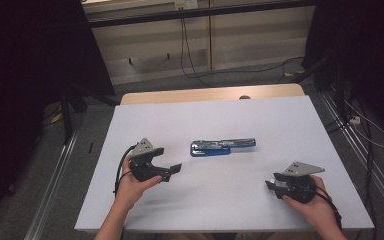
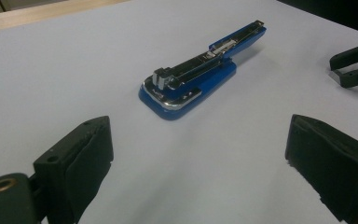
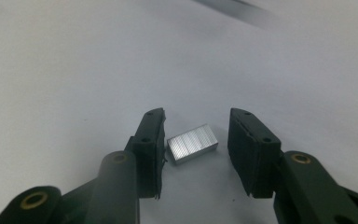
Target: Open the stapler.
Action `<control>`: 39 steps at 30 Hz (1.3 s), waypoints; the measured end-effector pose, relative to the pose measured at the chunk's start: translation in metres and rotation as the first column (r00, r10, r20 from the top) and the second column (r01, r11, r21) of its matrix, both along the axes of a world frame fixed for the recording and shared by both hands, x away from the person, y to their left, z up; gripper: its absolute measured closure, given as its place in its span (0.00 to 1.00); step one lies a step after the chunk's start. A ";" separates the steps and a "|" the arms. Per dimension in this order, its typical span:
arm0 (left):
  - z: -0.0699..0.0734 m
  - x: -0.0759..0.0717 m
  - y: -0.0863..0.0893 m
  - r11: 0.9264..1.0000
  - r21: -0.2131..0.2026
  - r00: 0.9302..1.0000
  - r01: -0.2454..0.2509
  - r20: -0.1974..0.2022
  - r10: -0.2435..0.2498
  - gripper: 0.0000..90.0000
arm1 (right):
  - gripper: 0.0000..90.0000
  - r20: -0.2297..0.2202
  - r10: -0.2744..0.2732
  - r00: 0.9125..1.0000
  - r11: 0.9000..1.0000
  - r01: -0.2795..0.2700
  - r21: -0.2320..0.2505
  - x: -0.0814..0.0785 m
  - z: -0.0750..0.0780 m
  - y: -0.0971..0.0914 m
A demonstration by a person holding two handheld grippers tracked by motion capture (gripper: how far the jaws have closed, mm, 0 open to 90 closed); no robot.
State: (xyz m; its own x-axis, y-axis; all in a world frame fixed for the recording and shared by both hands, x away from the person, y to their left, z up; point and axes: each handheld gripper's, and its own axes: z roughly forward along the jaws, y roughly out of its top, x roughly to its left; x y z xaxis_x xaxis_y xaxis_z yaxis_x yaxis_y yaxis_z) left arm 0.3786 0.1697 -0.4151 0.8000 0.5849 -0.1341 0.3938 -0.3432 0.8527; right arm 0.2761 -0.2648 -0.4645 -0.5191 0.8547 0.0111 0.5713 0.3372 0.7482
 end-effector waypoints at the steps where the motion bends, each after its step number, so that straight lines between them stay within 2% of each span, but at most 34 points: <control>1: 0.000 0.000 0.000 1.000 0.003 1.000 0.003 0.000 -0.003 0.09 | 0.64 0.000 0.000 1.000 1.000 0.000 0.004 -0.001 0.000 -0.002; 5: 0.000 0.000 -0.002 1.000 0.001 1.000 0.009 0.002 -0.009 0.09 | 0.65 0.003 -0.006 1.000 1.000 0.006 0.009 -0.004 0.001 -0.007; 8: 0.000 -0.001 -0.002 1.000 0.008 1.000 0.006 0.003 -0.006 0.09 | 0.70 0.000 -0.019 1.000 1.000 0.019 0.003 -0.006 0.001 -0.013; 13: 0.000 0.000 -0.002 1.000 0.005 1.000 0.009 0.003 -0.009 0.09 | 0.72 -0.005 -0.025 1.000 0.999 0.025 0.039 -0.007 0.002 -0.017; 21: 0.000 -0.001 -0.002 1.000 0.005 1.000 0.013 0.001 -0.013 0.09 | 0.77 -0.016 -0.006 1.000 1.000 0.007 0.018 -0.004 0.001 -0.009; 24: 0.000 -0.001 -0.001 1.000 0.004 1.000 0.011 -0.002 -0.011 0.09 | 0.84 -0.017 0.000 1.000 1.000 0.001 0.016 -0.003 0.001 -0.010; 28: -0.001 -0.001 0.001 1.000 0.006 1.000 0.007 -0.001 -0.007 0.09 | 0.87 -0.020 0.010 1.000 1.000 -0.009 0.017 -0.002 0.001 -0.010; 39: -0.002 0.000 0.002 1.000 0.009 1.000 0.009 -0.003 -0.009 0.09 | 0.88 -0.023 0.058 0.998 0.998 -0.057 0.016 0.001 0.002 -0.013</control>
State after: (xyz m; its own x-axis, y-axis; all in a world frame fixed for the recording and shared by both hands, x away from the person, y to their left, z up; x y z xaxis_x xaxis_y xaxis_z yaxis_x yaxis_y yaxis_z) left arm 0.3786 0.1712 -0.4172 0.8048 0.5789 -0.1308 0.3930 -0.3548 0.8483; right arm 0.2768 -0.2774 -0.4620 -0.5667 0.8231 0.0364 0.5689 0.3589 0.7400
